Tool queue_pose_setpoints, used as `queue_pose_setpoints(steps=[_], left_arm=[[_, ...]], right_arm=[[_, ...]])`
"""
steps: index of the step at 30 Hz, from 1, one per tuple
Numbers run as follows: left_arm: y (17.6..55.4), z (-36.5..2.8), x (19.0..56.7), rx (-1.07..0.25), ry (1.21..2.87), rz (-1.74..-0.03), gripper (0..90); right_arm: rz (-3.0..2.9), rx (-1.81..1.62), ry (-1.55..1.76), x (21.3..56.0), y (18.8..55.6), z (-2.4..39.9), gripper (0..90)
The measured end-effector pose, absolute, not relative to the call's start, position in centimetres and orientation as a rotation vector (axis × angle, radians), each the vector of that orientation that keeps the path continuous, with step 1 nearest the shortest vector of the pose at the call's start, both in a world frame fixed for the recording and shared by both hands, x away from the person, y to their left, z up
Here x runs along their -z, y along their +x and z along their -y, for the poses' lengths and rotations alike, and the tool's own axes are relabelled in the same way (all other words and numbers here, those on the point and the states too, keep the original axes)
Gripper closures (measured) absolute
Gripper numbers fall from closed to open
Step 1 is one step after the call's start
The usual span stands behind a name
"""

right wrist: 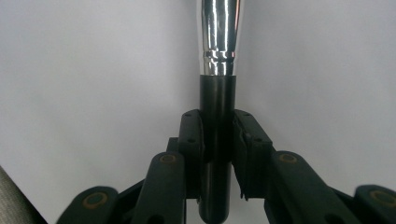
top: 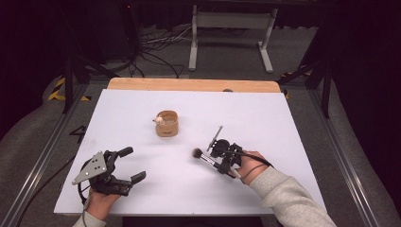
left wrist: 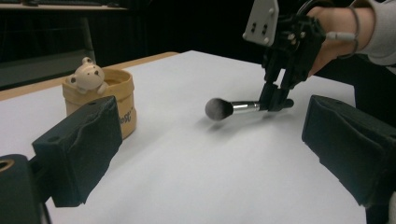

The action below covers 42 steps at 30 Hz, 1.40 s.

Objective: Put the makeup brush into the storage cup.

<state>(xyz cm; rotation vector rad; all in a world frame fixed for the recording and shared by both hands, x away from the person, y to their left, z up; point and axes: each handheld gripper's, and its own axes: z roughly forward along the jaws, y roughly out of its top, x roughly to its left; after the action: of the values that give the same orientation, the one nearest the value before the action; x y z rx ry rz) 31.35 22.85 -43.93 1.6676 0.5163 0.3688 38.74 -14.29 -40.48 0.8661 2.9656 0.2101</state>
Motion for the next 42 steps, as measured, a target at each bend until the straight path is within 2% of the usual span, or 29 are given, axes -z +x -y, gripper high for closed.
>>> queue_pose_setpoints(steps=[18,28,42], left_arm=[[32.2,-21.2,42.6,-0.325,1.693,-0.485,4.9],[32.8,-19.5,41.8,-0.301,1.698,-0.479,0.5],[34.2,-17.5,39.2,-0.276,1.654,-0.402,3.2]], right_arm=[[-2.768,-0.746,0.819,36.6,36.7,17.5,75.5],[-2.645,-1.019,0.781,36.6,35.4,19.2,75.5],[-2.510,-1.292,0.637,36.8,34.6,19.6,75.4]])
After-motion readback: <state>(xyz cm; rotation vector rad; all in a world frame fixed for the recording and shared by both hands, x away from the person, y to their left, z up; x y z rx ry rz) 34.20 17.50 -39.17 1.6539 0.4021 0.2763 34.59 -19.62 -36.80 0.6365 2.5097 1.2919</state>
